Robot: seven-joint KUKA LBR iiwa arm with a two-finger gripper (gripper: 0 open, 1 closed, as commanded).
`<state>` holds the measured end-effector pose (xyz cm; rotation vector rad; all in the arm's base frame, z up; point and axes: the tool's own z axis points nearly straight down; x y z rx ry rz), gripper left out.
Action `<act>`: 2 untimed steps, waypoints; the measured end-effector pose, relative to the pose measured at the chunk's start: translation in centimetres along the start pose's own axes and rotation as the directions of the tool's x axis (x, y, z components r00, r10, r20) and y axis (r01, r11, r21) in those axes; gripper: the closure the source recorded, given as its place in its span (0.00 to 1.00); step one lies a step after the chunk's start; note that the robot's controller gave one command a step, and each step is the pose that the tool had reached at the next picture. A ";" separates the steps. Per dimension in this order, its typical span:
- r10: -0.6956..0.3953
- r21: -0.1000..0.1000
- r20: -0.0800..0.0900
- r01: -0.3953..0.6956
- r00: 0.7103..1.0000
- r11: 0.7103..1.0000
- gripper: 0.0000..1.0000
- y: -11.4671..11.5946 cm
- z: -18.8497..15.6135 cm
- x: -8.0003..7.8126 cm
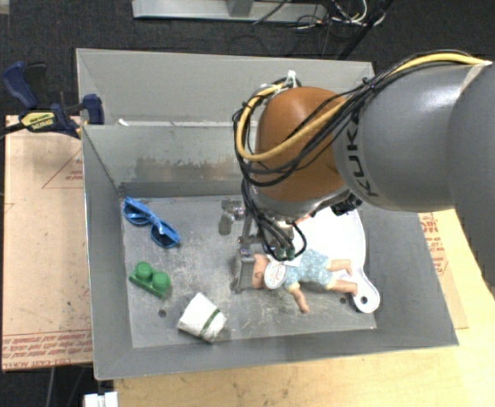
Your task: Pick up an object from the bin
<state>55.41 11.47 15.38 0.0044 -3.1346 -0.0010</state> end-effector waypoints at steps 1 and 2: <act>0.003 -0.001 0.007 -0.003 1.000 1.000 0.00 -0.1 -0.4 -0.2; -0.036 -0.001 0.007 0.036 0.999 0.999 0.00 -6.5 5.5 1.7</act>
Offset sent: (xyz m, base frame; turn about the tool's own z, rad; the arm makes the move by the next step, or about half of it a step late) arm -0.0274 -0.0976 -0.0838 -0.0484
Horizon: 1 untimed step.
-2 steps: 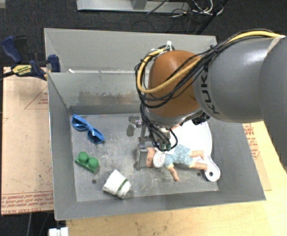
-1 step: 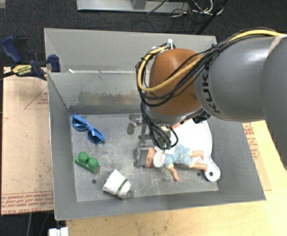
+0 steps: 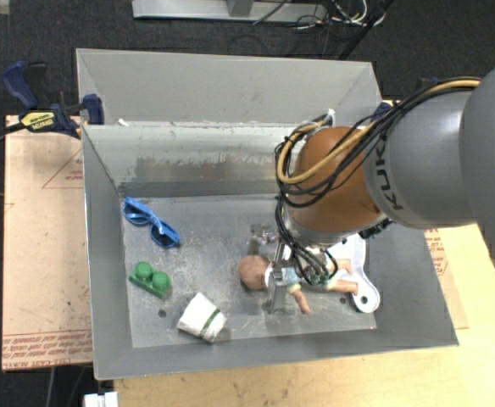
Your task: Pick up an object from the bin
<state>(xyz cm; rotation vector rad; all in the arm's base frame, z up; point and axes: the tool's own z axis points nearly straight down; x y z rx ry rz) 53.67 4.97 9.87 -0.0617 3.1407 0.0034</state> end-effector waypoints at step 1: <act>-0.034 -0.001 -0.004 0.034 0.999 0.999 0.00 -8.2 -1.6 0.6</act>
Offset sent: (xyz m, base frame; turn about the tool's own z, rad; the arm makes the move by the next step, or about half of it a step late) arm 0.0100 0.0045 0.0013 0.0707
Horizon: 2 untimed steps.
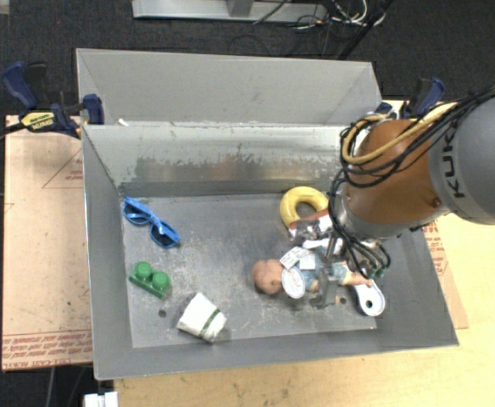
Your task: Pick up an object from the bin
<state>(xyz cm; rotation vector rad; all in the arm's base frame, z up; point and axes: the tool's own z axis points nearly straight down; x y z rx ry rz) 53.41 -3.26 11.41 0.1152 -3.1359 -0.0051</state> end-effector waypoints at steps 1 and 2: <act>0.057 0.004 0.004 -0.057 0.998 0.998 0.00 1.8 0.1 -0.8; -0.010 -0.004 0.003 0.010 1.000 1.000 0.00 3.8 4.0 0.8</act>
Offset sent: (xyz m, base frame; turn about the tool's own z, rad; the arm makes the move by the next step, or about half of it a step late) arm -0.0140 0.0287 -0.0441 -0.0067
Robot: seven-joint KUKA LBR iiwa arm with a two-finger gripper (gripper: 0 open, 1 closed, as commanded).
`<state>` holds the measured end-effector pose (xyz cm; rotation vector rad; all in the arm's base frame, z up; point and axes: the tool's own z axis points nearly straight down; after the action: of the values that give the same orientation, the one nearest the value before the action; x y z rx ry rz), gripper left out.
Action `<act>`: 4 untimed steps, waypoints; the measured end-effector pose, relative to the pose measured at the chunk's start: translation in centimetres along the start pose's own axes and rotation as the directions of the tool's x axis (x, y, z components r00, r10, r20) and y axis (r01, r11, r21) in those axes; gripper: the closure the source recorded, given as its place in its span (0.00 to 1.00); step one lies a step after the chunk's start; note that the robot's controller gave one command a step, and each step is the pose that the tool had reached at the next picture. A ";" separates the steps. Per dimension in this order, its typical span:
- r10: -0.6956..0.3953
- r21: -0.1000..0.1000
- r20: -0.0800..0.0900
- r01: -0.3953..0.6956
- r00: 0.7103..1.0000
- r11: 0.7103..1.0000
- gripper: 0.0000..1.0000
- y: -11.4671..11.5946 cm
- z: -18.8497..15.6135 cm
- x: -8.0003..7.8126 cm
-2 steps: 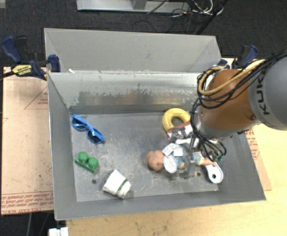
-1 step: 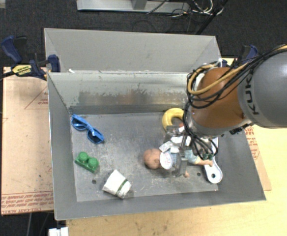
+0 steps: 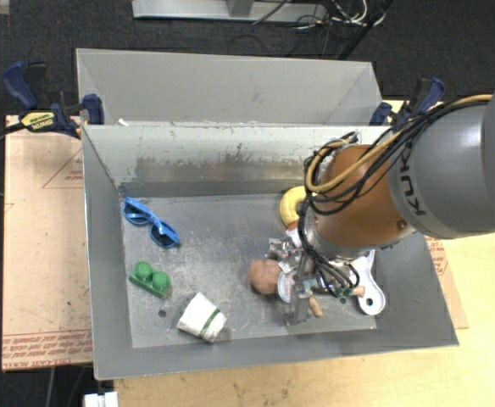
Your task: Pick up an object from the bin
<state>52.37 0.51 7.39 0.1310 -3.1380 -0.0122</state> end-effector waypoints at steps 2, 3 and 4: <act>0.187 0.006 0.003 -0.187 0.982 0.982 1.00 -3.5 0.4 -0.2; 0.186 0.007 -0.009 -0.186 0.982 0.982 1.00 -3.4 -0.9 0.1; 0.187 0.007 -0.008 -0.187 0.982 0.982 1.00 -3.4 -3.4 0.1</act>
Offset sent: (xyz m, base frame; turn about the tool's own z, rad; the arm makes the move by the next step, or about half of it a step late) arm 0.0000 0.0000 0.0000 0.0000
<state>52.57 -2.93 10.79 -0.1640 -3.1274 -0.0024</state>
